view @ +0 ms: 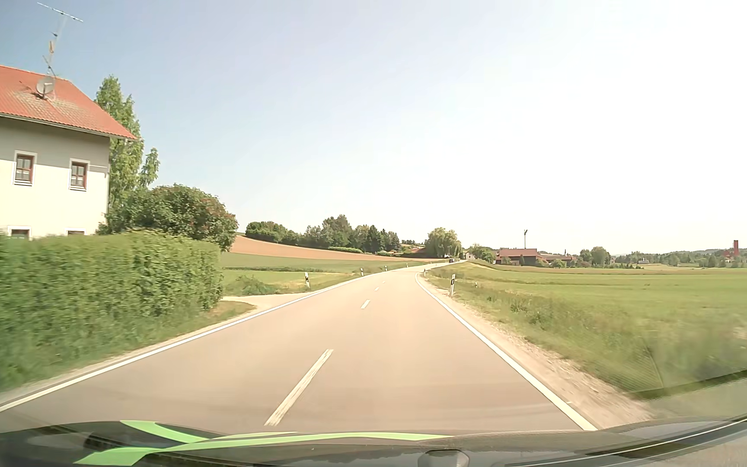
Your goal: Follow the waypoints while adhering to traffic rules and regulations
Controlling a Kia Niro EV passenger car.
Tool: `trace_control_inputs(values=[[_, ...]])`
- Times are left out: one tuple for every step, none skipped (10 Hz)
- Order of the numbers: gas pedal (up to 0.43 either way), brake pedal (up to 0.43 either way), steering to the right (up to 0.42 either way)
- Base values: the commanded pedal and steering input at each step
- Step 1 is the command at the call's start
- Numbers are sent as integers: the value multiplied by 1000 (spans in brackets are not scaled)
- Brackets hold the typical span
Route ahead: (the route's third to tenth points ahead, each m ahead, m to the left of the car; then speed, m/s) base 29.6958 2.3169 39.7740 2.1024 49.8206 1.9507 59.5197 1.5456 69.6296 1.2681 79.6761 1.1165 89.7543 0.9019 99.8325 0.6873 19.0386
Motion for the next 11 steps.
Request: trace_control_inputs(values=[[150, 0, -3], [150, 0, -4], [110, 0, -5], [110, 0, -5], [110, 0, -5], [98, 0, -5], [98, 0, -4], [59, 0, -4], [59, 0, -2], [47, 0, 0], [47, 0, 3]])
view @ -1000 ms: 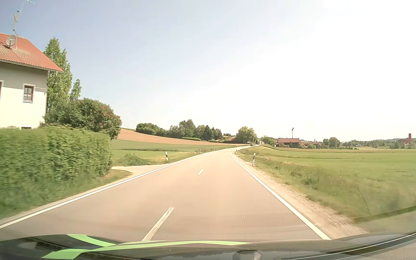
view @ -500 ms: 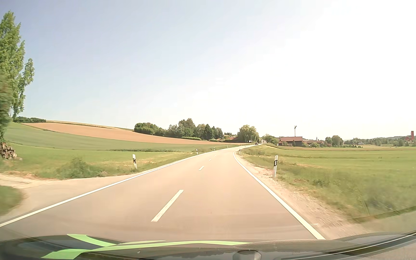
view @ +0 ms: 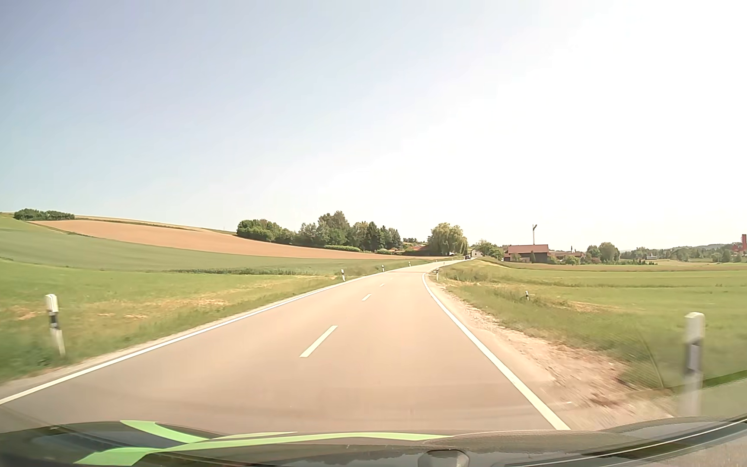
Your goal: Follow the waypoints while adhering to traffic rules and regulations
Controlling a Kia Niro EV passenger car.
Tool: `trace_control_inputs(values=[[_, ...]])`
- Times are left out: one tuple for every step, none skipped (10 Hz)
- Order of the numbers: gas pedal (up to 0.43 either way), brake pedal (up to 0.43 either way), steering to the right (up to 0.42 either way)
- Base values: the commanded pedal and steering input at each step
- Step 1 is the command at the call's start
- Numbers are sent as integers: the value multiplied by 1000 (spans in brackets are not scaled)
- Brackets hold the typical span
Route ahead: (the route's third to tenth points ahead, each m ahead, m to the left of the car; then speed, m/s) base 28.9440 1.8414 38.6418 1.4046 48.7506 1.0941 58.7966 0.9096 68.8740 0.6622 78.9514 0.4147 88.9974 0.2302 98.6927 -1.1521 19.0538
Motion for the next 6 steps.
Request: trace_control_inputs(values=[[59, 0, 3], [67, 0, 3], [79, 0, 3], [87, 0, 1], [87, 0, 0], [98, 0, 0]])
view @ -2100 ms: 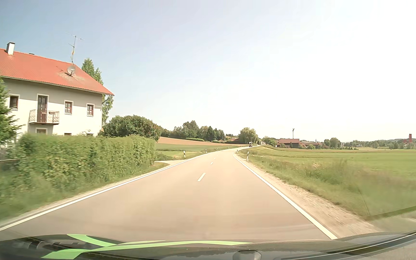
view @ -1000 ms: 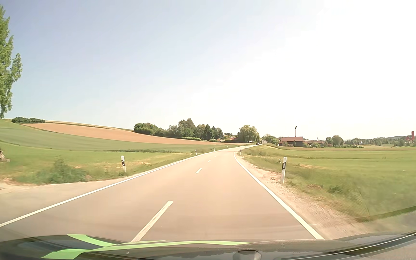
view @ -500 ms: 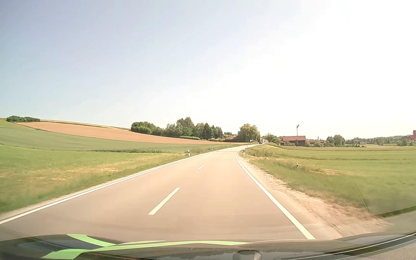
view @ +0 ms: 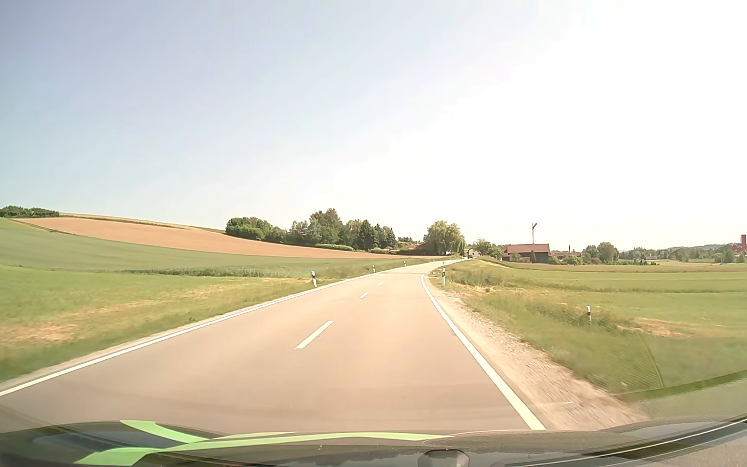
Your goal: Follow the waypoints while adhering to traffic rules and regulations
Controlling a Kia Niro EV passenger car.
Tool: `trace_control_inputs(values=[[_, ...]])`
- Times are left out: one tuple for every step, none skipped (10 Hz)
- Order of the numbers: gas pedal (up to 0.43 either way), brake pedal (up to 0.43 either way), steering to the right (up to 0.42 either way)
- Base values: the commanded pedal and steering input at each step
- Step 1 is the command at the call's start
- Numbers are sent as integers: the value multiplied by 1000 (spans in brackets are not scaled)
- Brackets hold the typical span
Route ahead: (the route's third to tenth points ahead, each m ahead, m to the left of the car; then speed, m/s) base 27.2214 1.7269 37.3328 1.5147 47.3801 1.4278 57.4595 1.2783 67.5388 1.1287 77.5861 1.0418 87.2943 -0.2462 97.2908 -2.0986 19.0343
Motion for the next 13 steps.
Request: trace_control_inputs(values=[[98, 0, 0], [98, 0, -1], [98, 0, -1], [98, 0, -1], [98, 0, -1], [98, 0, -1], [98, 0, -1], [98, 0, -1], [110, 0, -1], [130, 0, -1], [138, 0, -1], [150, 0, -1], [169, 0, -1]])
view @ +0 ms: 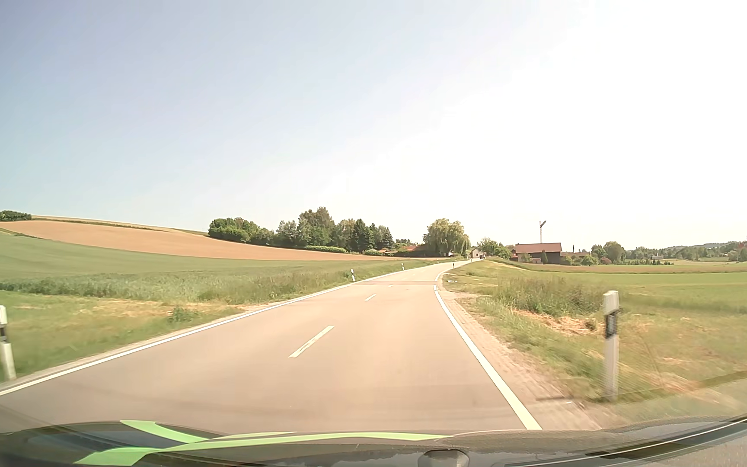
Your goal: Follow the waypoints while adhering to traffic rules and regulations
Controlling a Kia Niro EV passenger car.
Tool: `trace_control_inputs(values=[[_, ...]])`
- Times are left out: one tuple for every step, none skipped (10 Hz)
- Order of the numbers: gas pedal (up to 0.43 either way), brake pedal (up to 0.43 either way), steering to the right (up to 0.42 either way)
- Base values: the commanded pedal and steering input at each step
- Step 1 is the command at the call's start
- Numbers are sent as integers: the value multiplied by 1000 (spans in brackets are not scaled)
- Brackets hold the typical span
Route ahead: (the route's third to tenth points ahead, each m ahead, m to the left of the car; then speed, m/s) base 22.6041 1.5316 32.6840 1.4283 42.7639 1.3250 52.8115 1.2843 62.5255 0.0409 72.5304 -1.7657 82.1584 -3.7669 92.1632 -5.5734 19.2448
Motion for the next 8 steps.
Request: trace_control_inputs(values=[[169, 0, 0], [177, 0, 0], [177, 0, 2], [189, 0, 5], [197, 0, 5], [197, 0, 5], [197, 0, 5], [197, 0, 6]])
